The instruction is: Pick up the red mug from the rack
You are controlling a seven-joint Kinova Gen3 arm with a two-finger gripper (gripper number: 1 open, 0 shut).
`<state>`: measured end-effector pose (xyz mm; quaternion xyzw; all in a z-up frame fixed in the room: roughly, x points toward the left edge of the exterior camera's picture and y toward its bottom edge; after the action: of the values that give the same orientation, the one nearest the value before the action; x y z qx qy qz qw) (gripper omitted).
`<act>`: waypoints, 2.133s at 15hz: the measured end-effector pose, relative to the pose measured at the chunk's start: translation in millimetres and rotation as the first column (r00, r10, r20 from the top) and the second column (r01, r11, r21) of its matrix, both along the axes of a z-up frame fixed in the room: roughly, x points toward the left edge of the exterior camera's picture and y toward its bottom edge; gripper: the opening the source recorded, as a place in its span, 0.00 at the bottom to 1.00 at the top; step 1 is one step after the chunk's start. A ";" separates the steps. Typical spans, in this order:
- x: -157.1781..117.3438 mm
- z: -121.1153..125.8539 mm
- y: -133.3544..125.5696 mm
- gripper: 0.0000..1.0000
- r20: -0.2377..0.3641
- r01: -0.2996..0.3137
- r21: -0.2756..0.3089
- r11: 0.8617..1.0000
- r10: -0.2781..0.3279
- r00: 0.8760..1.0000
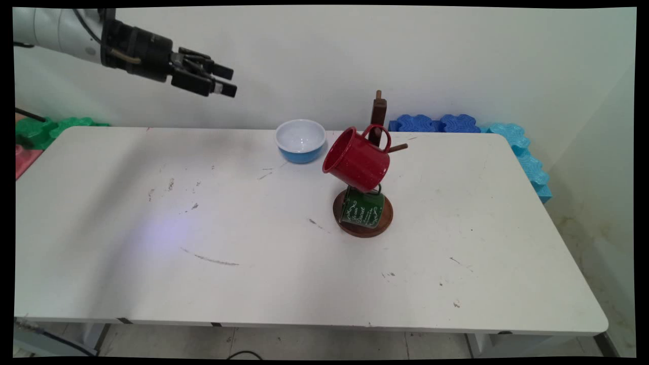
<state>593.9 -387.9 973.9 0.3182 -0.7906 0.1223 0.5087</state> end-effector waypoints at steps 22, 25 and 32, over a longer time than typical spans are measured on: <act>-109.4 -24.7 16.2 1.00 0.034 0.299 0.063 0.952 -0.302 0.953; -124.0 -28.9 11.7 1.00 0.045 0.321 0.049 0.946 -0.323 0.945; -155.5 -38.7 -1.6 1.00 0.066 0.351 0.020 0.936 -0.351 0.934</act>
<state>438.4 -389.5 935.2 0.1694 -0.8522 0.0373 0.4936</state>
